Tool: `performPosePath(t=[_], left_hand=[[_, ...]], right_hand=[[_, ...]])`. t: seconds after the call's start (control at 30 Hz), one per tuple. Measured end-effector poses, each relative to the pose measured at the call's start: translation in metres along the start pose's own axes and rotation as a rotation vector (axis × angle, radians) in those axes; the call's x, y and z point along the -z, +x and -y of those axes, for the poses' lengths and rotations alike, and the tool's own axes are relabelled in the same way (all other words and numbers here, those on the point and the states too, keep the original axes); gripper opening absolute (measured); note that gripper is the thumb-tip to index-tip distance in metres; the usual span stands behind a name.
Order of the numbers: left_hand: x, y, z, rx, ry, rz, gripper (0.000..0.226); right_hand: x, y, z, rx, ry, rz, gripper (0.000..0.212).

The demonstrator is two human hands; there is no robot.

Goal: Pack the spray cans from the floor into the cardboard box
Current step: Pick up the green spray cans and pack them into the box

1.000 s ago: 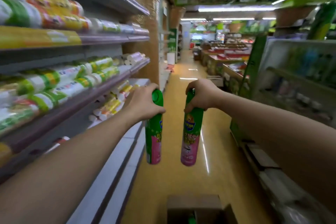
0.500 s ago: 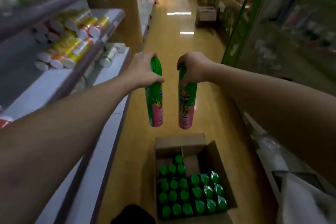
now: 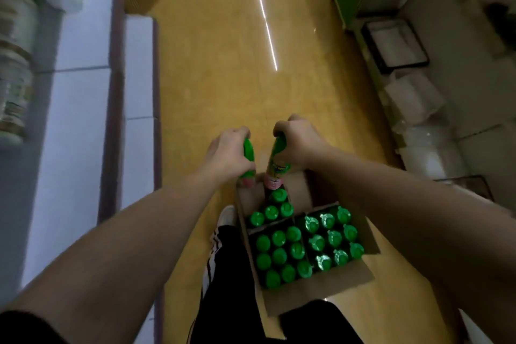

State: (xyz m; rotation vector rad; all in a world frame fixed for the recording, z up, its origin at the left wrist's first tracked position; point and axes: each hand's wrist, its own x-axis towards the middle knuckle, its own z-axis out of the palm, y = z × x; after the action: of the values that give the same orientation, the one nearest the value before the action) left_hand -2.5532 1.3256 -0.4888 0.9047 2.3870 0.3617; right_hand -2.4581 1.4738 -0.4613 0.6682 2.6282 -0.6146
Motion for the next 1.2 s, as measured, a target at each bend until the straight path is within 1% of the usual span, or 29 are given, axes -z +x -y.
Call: performPosePath(t=[0.1,0.17,0.27,0.43,0.57,0.73,0.87,0.93,1.07,1.2], left_hand=[[-0.055,0.029,0.042,0.028,-0.044,0.102,0.053],[-0.088,0.046,0.063,0.056,-0.074,0.120,0.047],[-0.136,0.069,0.087,0.079,-0.077,0.152,0.051],[-0.197,0.093,0.109,0.093,-0.119,0.191,0.051],[-0.242,0.102,0.118,0.085,-0.116,0.223,0.049],[-0.289,0.110,0.129,0.063,-0.065,0.301,0.056],[-0.320,0.117,0.140,0.076,-0.025,0.341,0.056],[-0.332,0.120,0.142,0.108,-0.021,0.369,0.058],[-0.349,0.128,0.148,0.274,-0.116,0.342,0.056],[-0.356,0.131,0.152,0.289,-0.144,0.359,0.054]], right_hand=[[-0.062,0.034,-0.020,-0.053,0.054,0.055,0.054],[-0.102,0.052,-0.031,-0.073,0.108,0.058,0.054],[-0.155,0.078,-0.045,-0.110,0.153,0.087,0.049],[-0.222,0.105,-0.074,-0.143,0.192,0.131,0.051],[-0.272,0.120,-0.092,-0.138,0.177,0.182,0.051],[-0.317,0.130,-0.103,-0.120,0.158,0.254,0.046],[-0.350,0.137,-0.110,-0.073,0.136,0.302,0.036],[-0.362,0.141,-0.111,-0.043,0.109,0.336,0.035],[-0.372,0.144,-0.112,-0.026,0.002,0.353,0.035],[-0.383,0.148,-0.112,0.007,-0.065,0.339,0.037]])
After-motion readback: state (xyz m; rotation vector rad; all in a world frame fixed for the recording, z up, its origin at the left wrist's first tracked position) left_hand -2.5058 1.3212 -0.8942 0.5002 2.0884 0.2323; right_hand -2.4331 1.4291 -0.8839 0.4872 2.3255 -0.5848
